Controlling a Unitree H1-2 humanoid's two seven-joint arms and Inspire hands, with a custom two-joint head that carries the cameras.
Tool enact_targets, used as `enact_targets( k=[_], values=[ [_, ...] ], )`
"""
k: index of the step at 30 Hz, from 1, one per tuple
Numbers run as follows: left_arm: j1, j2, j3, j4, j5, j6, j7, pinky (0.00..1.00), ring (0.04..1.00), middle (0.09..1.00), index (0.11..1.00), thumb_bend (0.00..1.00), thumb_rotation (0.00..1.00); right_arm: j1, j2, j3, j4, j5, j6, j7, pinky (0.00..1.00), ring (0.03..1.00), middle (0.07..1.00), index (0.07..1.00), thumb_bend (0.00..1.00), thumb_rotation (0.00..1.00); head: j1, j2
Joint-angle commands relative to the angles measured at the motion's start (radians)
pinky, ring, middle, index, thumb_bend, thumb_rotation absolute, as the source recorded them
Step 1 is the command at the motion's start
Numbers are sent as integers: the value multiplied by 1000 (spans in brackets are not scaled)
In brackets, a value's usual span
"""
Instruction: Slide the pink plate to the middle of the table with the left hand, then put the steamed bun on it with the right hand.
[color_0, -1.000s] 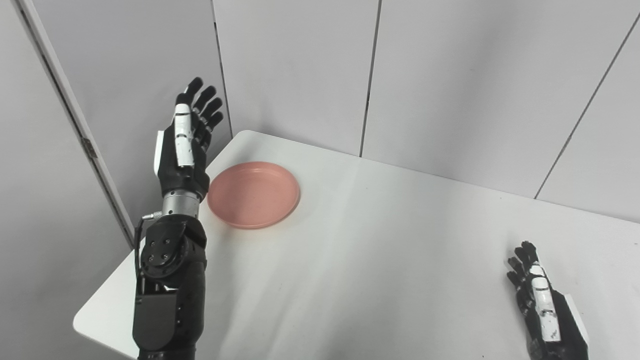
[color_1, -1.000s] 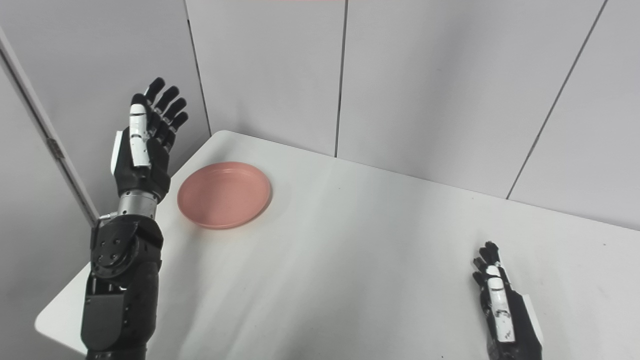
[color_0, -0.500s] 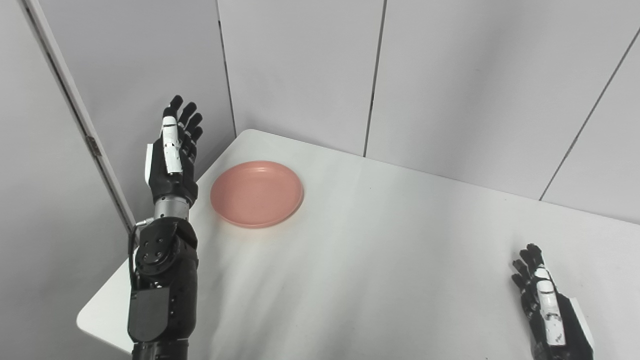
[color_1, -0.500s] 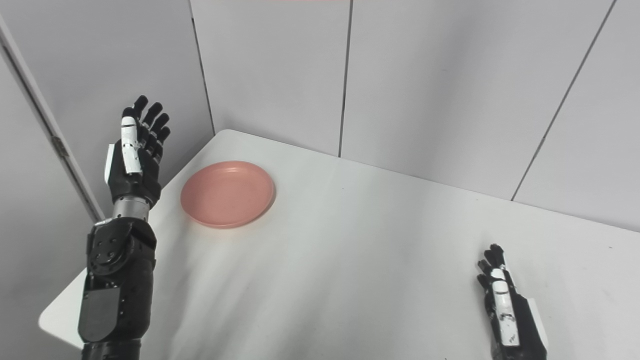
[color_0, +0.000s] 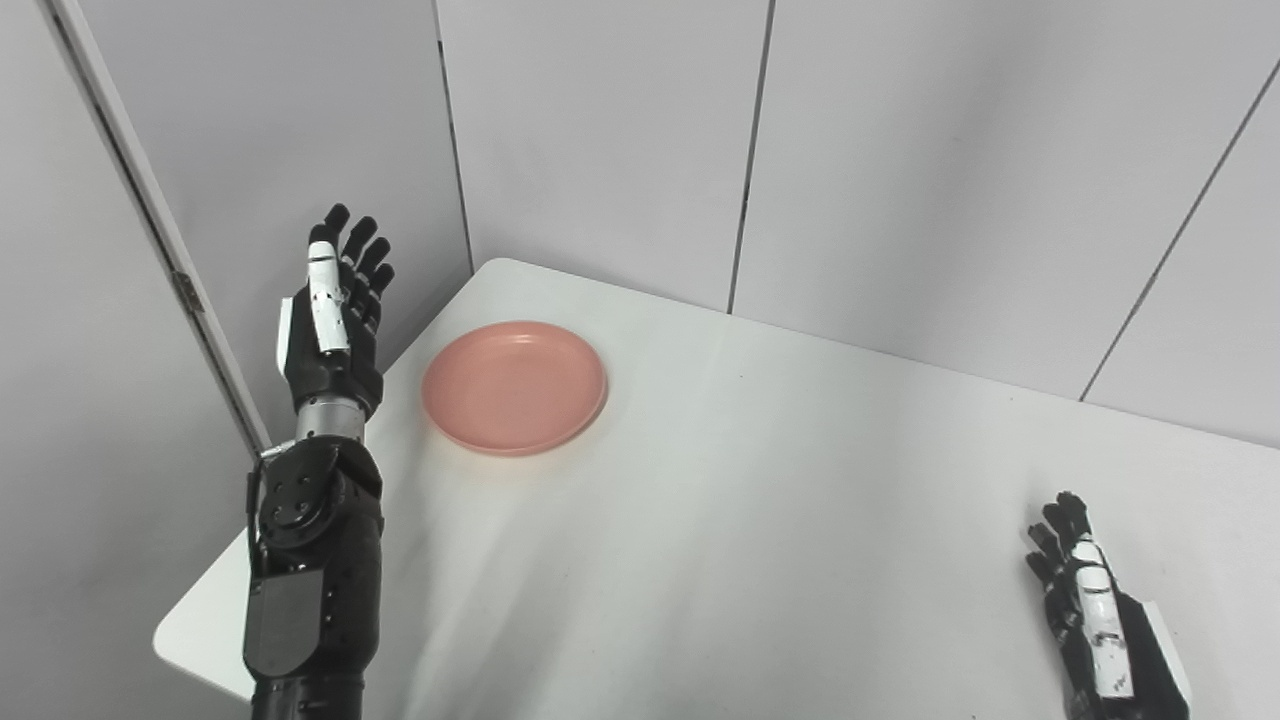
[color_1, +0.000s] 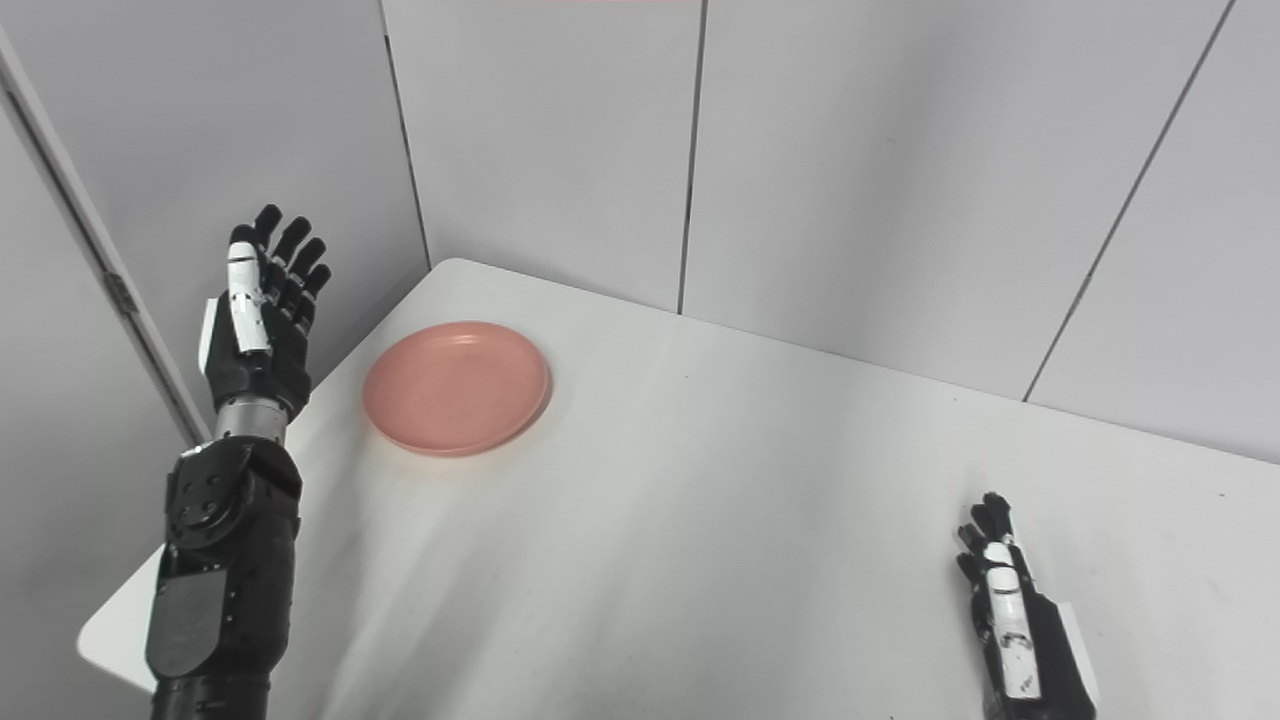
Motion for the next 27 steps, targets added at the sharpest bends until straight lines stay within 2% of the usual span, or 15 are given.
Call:
enact_targets(
  k=[1,21,27],
  values=[
    [-26,31,4,-3,-8,-24,12,952,929,931,930,461,1000,27,2,-1,-1,-1,25,-1,1000,981,1000,1000,152,1000,-1,1],
    [-37,48,16,140,-49,-51,14,944,929,932,930,440,1000,25,3,-4,0,7,21,2,1000,983,1000,1000,142,1000,1,10],
    [-41,48,17,181,-62,-52,13,948,934,934,934,436,1000,26,3,-5,-9,11,39,-2,1000,984,1000,1000,148,1000,2,14]
  ],
)
